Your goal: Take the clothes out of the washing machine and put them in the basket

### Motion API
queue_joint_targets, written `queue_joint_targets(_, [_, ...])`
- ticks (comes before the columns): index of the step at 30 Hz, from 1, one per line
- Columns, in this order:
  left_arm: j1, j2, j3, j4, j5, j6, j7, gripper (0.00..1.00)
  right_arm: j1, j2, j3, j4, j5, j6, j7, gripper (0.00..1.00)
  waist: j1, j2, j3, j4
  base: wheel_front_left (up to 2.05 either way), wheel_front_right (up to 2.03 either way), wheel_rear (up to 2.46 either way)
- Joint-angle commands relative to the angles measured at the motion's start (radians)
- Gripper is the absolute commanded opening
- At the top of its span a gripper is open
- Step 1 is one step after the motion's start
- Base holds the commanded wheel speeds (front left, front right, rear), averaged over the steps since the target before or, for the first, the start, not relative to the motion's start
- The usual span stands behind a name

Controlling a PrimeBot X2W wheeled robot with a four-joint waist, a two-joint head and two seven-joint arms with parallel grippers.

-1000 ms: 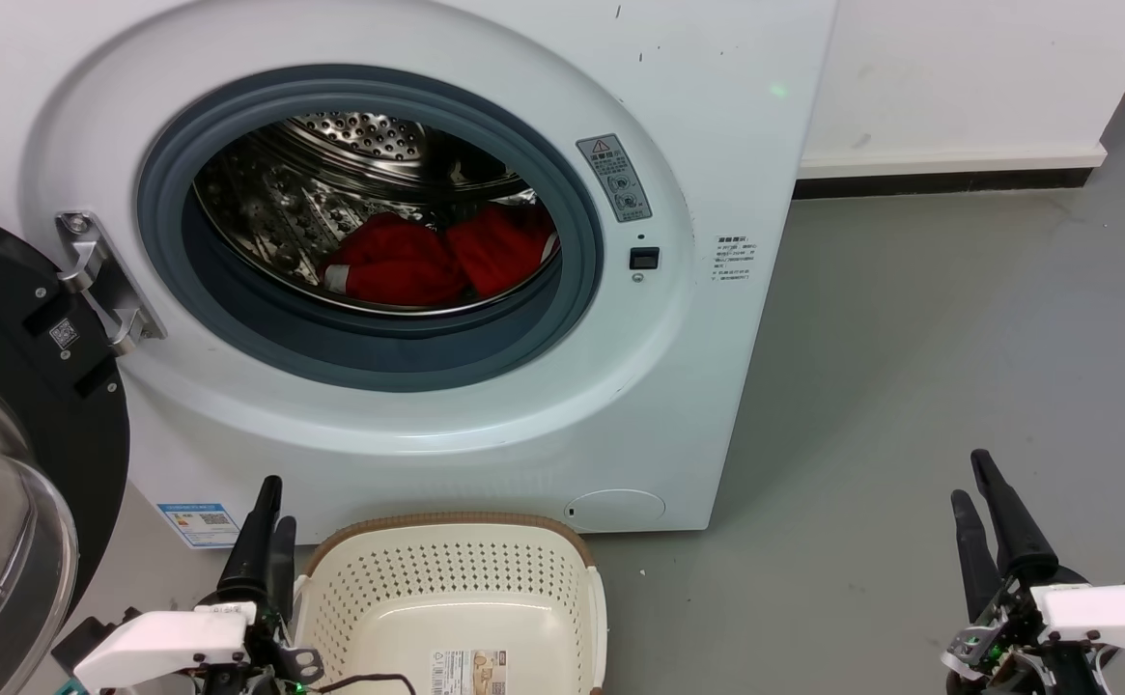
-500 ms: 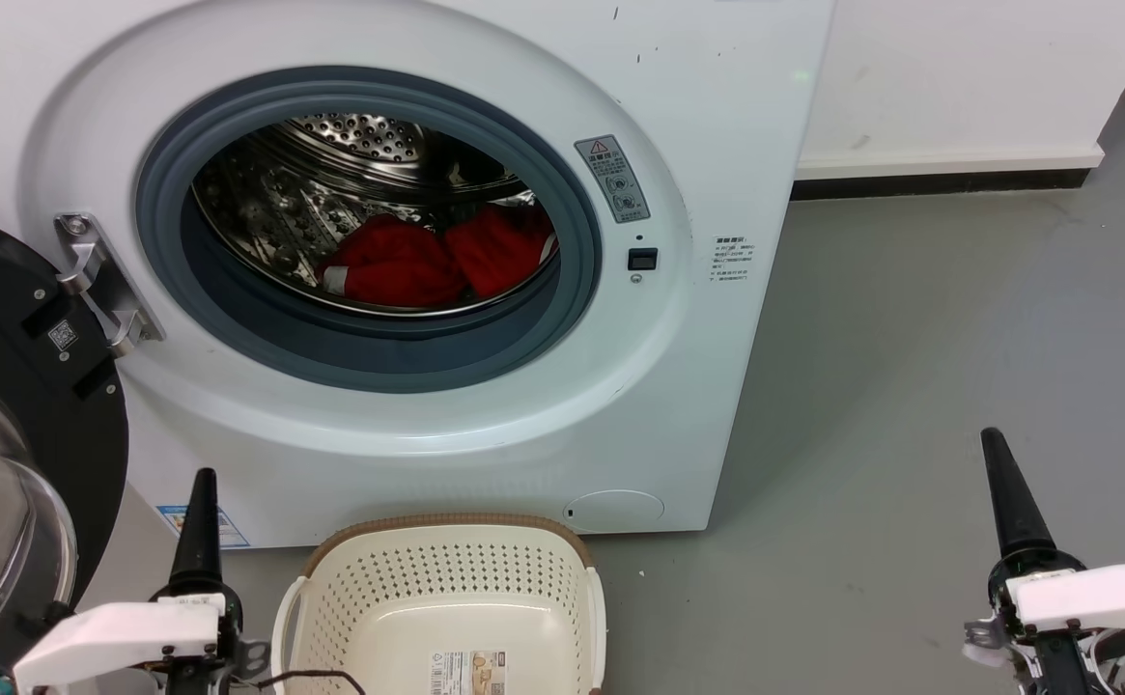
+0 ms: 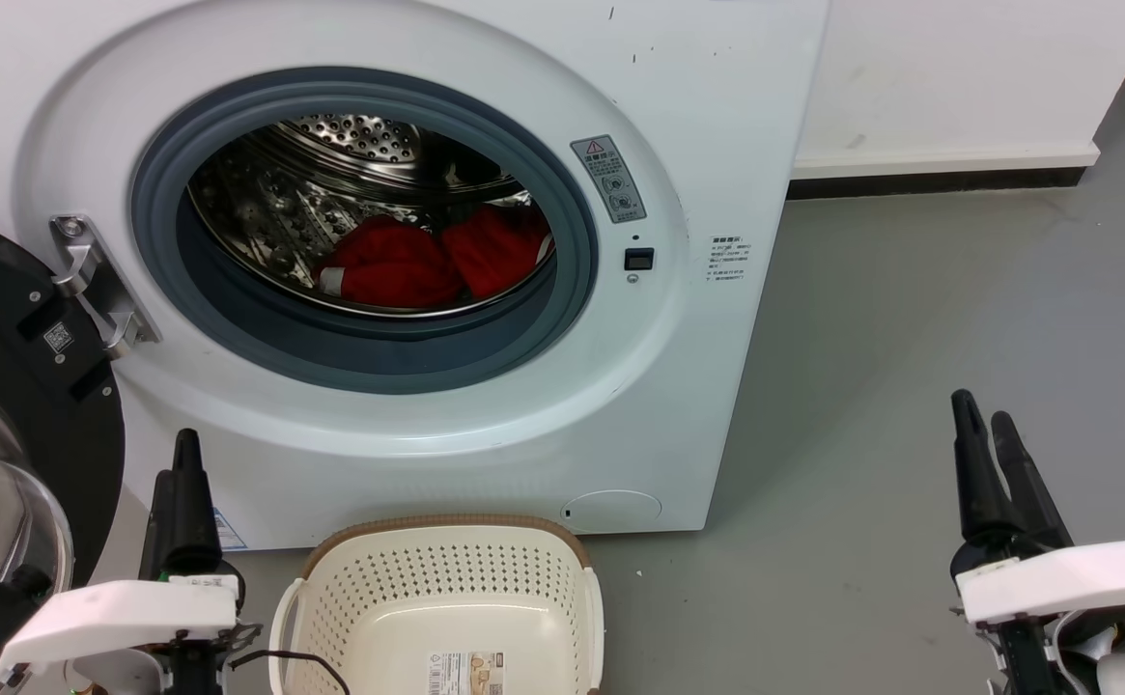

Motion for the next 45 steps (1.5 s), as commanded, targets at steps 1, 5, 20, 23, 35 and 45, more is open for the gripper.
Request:
queue_joint_targets(1, [0.007, 0.002, -0.010, -0.031, 0.039, 0.005, -0.013, 1.00, 0.004, -0.003, 0.012, -0.031, -0.069, 0.000, -0.014, 1.00, 0.0000, -0.0001, -0.001, -0.002, 0.00, 0.00, 0.00])
queue_joint_targets(5, [0.018, 0.002, -0.019, -0.051, 0.110, 0.006, -0.026, 1.00, 0.013, -0.003, 0.016, -0.030, -0.134, 0.000, -0.027, 1.00, 0.0000, -0.0001, -0.002, -0.005, 0.00, 0.00, 0.00])
queue_joint_targets(20, [0.038, 0.002, -0.128, -0.143, 0.458, 0.070, -0.073, 1.00, 0.023, -0.003, 0.044, -0.067, -0.385, 0.000, -0.076, 1.00, 0.0000, -0.0001, 0.000, -0.016, 0.00, 0.00, 0.00])
queue_joint_targets(23, [0.045, 0.002, -0.147, -0.150, 0.513, 0.080, -0.082, 1.00, 0.026, -0.003, 0.039, -0.064, -0.406, 0.000, -0.083, 1.00, 0.0000, -0.0001, 0.000, -0.018, 0.00, 0.00, 0.00])
queue_joint_targets(35, [0.068, 0.042, -0.221, -0.138, 0.668, 0.106, -0.112, 1.00, 0.033, -0.003, 0.056, -0.053, -0.551, 0.000, -0.114, 1.00, 0.0000, -0.0001, -0.002, -0.026, 0.00, 0.00, 0.00])
queue_joint_targets(45, [0.093, 0.034, -0.221, -0.100, 0.752, 0.089, -0.136, 1.00, 0.043, -0.003, 0.061, -0.015, -0.666, 0.000, -0.137, 1.00, 0.0000, -0.0001, -0.007, -0.033, 0.00, 0.00, 0.00])
